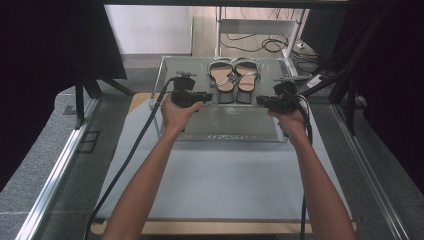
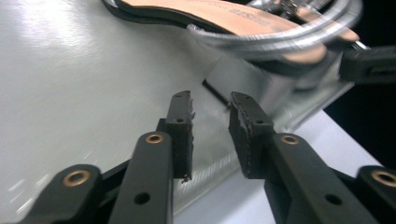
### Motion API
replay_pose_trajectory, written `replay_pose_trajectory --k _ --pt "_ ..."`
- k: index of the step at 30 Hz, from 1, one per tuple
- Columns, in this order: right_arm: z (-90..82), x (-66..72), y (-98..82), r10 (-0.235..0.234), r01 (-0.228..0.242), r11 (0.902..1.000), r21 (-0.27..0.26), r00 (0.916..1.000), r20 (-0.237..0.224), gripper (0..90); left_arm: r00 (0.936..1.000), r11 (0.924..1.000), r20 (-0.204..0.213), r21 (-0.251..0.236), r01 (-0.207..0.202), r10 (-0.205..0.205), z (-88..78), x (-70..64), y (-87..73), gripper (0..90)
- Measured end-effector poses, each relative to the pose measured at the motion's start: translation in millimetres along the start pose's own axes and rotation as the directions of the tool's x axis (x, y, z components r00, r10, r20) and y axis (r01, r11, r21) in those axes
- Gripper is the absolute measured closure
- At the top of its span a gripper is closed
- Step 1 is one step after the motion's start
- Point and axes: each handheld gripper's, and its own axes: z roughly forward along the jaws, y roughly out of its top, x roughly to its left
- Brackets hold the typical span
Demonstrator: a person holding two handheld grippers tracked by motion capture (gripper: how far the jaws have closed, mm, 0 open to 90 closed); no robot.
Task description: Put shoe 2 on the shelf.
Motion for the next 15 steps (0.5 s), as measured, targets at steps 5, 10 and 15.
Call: replay_pose_trajectory --k 5,10,15 --pt "-29.3 -0.1 -14.4 -0.035 0.033 0.9983 -0.047 0.9990 -0.029 75.7 0.9976 0.9987 0.049 -0.017 -0.048 0.049 -32.3 -0.9 -22.5 63.2" --pt "-55.0 -0.5 -40.5 -0.077 0.073 0.9946 -0.073 0.9961 -0.045 62.9 0.9918 0.9960 0.092 -0.023 -0.087 0.089 -63.3 -3.2 -55.5 56.2" --pt "-71.5 -5.0 -74.3 -0.076 0.069 0.9925 -0.101 0.9950 -0.065 55.8 0.9866 0.9932 0.115 -0.028 -0.113 0.115 -82.6 -4.6 -80.7 51.3"
